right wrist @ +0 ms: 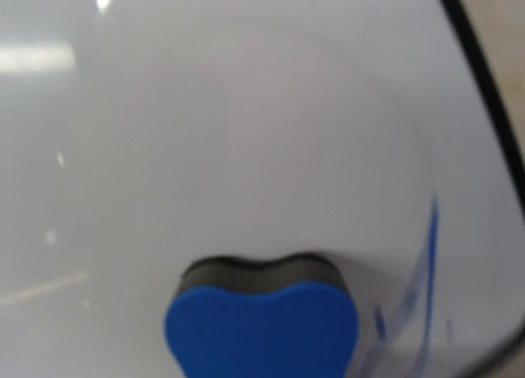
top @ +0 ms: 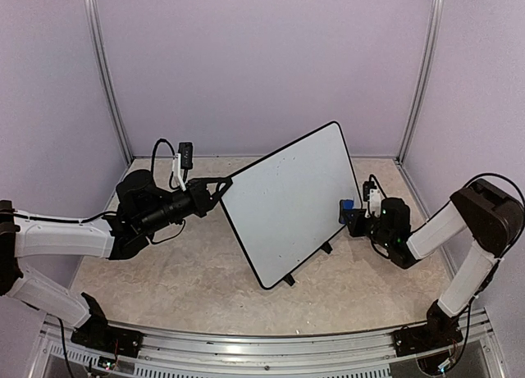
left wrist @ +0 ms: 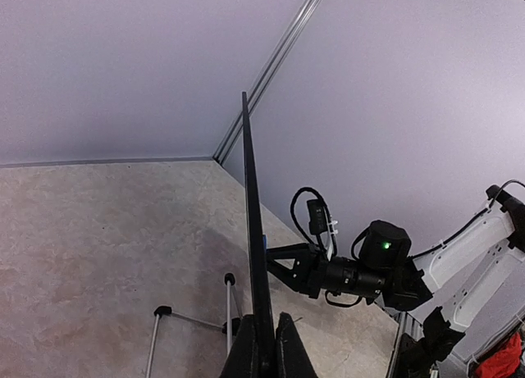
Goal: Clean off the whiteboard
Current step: Erase the whiteboard at the center of the board.
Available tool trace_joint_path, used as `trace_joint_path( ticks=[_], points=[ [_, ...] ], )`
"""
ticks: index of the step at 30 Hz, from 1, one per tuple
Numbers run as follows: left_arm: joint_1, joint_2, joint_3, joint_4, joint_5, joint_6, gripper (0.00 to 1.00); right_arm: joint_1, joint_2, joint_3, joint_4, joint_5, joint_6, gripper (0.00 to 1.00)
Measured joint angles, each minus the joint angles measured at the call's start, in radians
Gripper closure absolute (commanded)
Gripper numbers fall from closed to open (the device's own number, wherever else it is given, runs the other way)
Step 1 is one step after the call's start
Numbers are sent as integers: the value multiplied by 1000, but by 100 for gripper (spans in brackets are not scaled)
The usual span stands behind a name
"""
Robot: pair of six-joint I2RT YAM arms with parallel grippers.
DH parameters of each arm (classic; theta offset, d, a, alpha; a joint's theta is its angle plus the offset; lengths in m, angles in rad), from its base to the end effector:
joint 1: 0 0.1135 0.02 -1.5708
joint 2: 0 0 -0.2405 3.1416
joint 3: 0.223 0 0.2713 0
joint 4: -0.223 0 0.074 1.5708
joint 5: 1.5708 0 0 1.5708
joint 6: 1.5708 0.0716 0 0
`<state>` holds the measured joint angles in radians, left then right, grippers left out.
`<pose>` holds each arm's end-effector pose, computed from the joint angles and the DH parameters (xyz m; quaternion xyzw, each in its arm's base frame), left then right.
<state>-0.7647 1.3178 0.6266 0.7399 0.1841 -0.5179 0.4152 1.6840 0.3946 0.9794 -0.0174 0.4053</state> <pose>0.2407 -0.2491 0.2309 0.1506 0.6733 -0.4822 0.5399 0.2895 0.1290 0.0705 -0.0091 0.8077 0.2415 0.5377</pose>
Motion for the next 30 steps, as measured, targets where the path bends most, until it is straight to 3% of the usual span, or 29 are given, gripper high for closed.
trace_joint_path(
  ticks=[8, 20, 30],
  points=[
    [0, 0, 0, -3, -5, -2, 100, 0, -66, 136, -73, 38, -44, 76],
    [0, -1, 0, 0, 10, 8, 100, -3, -16, -26, -16, 49, -23, 77],
    [0, -1, 0, -4, -2, -1, 100, -8, -33, 61, -74, 44, -35, 76]
  ],
)
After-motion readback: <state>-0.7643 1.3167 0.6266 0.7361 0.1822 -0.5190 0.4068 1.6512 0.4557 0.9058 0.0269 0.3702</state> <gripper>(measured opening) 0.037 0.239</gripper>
